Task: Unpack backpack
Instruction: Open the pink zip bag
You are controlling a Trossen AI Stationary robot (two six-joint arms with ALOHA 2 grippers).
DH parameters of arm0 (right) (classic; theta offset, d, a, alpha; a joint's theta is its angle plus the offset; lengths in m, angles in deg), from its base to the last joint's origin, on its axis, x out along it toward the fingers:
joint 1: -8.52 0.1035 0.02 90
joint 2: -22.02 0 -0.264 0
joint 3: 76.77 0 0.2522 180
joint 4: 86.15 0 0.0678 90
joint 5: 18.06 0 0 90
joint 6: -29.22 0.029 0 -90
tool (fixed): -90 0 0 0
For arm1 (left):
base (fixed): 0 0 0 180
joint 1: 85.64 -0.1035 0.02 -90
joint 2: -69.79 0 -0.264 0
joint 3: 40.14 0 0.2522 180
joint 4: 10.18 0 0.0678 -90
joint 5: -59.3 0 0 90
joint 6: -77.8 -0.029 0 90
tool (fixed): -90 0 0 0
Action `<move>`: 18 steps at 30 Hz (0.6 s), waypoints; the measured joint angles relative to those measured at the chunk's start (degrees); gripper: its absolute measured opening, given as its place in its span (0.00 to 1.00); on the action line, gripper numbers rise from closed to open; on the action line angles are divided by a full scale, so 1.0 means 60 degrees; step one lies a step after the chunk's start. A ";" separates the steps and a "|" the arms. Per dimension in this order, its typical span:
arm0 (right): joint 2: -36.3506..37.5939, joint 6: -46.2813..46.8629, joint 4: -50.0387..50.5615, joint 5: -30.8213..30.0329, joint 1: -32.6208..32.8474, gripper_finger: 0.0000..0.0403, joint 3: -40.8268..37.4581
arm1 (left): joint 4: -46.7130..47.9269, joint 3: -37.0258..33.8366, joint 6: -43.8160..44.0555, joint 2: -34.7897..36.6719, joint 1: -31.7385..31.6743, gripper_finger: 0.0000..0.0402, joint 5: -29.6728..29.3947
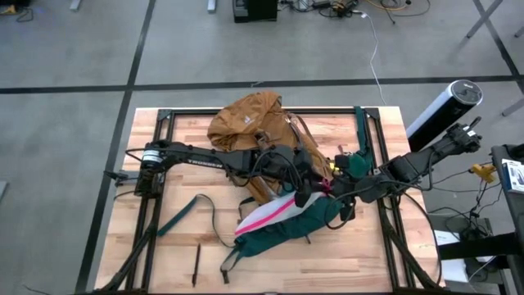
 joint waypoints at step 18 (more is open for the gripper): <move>0.0074 0.0137 0.0835 0.0002 -0.0007 0.01 0.0581 | -0.0024 -0.0011 -0.0463 0.0498 0.0017 0.00 -0.0291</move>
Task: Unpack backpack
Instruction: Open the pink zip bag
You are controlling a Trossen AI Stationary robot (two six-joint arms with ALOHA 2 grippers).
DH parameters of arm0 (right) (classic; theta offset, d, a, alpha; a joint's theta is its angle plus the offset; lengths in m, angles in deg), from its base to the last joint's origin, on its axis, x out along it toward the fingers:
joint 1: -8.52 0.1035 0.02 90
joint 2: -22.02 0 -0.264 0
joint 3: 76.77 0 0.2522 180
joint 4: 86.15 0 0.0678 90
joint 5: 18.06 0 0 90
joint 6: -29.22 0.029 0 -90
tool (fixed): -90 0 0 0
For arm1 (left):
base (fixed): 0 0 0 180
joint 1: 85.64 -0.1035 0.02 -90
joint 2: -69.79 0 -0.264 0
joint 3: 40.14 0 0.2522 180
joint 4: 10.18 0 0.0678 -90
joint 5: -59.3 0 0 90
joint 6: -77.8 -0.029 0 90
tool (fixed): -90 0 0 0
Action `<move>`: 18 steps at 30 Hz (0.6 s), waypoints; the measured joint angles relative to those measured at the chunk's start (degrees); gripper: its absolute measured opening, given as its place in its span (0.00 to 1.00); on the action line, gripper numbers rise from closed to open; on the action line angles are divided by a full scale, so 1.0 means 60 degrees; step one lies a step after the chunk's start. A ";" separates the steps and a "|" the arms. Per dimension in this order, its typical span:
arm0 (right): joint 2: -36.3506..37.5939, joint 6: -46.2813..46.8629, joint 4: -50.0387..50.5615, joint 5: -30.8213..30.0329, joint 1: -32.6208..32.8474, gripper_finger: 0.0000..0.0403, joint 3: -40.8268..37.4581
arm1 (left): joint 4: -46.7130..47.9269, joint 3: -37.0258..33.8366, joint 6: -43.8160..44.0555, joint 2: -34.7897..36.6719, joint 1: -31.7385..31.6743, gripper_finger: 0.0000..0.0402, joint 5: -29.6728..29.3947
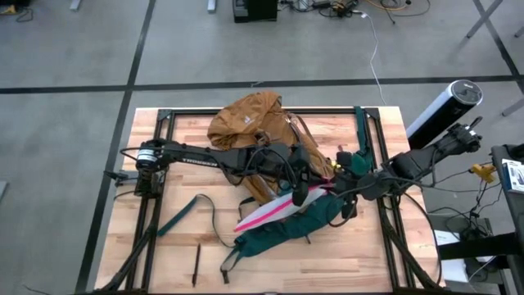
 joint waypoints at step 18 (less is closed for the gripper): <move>0.2050 0.0243 0.1189 -0.0341 0.0011 0.00 0.0103 | 0.3792 0.0029 0.0390 0.1048 0.0353 0.00 -0.0685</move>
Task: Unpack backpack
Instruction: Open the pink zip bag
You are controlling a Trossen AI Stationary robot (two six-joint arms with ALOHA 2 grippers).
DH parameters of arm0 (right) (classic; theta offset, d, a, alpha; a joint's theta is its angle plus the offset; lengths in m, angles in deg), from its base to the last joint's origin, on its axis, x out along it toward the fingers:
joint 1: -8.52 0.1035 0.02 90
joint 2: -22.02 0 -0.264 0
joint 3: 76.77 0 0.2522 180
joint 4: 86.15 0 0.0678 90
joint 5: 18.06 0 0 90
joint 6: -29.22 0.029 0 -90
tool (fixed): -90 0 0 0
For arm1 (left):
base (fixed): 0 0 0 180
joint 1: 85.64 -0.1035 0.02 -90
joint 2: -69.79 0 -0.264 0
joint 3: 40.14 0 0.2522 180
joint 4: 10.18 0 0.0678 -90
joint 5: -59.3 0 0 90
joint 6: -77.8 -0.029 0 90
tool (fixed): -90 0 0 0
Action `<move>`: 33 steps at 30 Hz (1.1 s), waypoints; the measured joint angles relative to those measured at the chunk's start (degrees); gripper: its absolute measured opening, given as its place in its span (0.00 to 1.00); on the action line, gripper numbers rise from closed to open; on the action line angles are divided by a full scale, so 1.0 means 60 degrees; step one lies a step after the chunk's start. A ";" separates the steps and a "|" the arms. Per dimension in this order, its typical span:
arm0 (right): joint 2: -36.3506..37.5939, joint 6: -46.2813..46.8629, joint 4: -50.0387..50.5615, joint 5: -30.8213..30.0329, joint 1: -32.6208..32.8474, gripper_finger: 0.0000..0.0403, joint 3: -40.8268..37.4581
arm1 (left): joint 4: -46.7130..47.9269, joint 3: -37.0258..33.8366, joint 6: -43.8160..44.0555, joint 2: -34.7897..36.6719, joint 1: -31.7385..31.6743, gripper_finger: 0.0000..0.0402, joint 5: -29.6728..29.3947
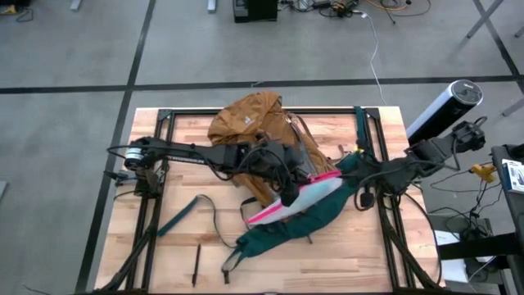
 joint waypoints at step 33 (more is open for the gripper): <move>-0.0558 -0.0388 -0.1438 0.0638 -0.0004 0.00 0.0011 | 0.4583 -0.0022 0.2940 0.2245 0.3630 0.21 -0.4760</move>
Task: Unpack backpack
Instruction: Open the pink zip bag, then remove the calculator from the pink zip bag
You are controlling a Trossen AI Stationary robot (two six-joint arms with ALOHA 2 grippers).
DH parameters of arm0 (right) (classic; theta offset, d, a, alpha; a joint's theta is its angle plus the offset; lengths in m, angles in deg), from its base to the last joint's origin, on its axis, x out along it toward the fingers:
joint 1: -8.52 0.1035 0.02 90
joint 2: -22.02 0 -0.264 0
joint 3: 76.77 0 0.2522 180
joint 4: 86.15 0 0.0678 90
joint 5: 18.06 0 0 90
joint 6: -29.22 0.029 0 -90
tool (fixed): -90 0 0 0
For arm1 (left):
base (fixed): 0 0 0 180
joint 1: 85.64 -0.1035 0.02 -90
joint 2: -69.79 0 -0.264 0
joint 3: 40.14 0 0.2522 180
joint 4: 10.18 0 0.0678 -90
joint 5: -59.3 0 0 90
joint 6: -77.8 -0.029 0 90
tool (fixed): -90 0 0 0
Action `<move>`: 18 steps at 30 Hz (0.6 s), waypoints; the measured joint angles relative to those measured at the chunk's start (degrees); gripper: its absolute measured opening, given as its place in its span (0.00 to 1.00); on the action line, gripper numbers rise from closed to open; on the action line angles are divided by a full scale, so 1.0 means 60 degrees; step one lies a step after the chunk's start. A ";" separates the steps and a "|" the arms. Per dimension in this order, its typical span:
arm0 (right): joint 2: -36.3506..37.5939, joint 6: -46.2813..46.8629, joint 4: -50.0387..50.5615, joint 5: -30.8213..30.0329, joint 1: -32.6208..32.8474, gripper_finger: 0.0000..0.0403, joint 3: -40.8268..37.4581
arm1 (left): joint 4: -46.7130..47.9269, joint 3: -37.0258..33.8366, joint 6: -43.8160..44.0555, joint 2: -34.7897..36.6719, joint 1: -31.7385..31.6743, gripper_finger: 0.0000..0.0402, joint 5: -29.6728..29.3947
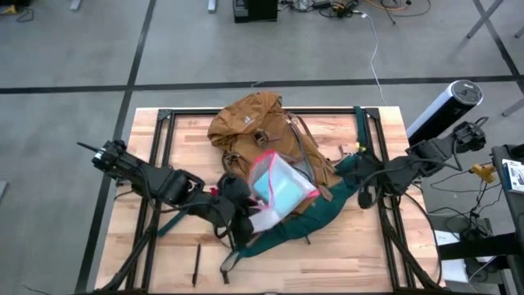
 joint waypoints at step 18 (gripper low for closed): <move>-0.2241 0.0026 -0.1236 0.1300 0.0007 0.00 0.0004 | 0.2361 -0.0512 0.0252 -0.0012 -0.1692 0.21 -0.0474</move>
